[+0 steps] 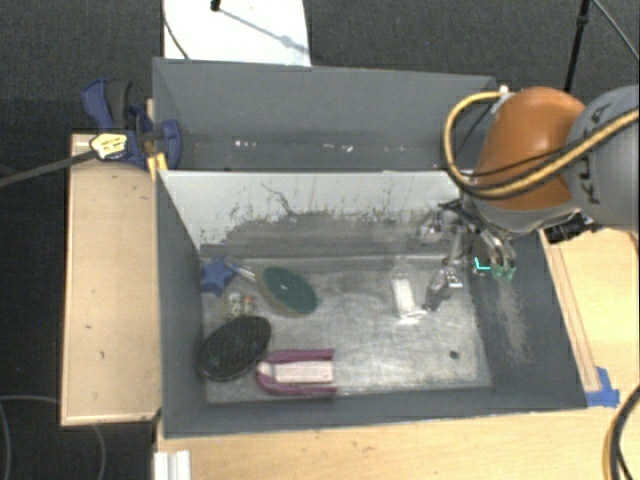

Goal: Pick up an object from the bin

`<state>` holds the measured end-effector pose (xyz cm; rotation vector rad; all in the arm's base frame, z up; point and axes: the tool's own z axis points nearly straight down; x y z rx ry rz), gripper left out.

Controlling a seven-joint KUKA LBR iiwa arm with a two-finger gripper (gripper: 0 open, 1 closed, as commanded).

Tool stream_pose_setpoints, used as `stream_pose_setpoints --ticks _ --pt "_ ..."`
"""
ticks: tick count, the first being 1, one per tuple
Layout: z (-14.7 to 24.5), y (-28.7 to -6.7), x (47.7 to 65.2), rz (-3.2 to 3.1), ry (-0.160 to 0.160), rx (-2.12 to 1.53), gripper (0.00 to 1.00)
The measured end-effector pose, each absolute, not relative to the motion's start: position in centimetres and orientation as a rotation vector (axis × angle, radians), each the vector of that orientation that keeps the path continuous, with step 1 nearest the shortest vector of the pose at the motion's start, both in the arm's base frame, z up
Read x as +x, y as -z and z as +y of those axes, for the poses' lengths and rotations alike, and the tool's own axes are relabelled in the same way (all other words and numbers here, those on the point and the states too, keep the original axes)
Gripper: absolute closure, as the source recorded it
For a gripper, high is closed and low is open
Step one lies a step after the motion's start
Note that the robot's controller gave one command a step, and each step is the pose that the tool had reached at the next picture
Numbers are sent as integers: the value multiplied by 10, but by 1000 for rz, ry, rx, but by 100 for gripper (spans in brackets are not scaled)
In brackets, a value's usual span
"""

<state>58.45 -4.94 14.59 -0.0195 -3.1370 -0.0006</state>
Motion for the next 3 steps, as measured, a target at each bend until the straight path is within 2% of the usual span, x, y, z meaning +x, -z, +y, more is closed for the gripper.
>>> stream_pose_setpoints --ticks 1,2,3 --pt "-46 -73 564 -3030 2 -854 0" --pt "-59 -102 561 -3008 2 -927 0" --pt "-23 -110 556 -2960 3 -1059 0"
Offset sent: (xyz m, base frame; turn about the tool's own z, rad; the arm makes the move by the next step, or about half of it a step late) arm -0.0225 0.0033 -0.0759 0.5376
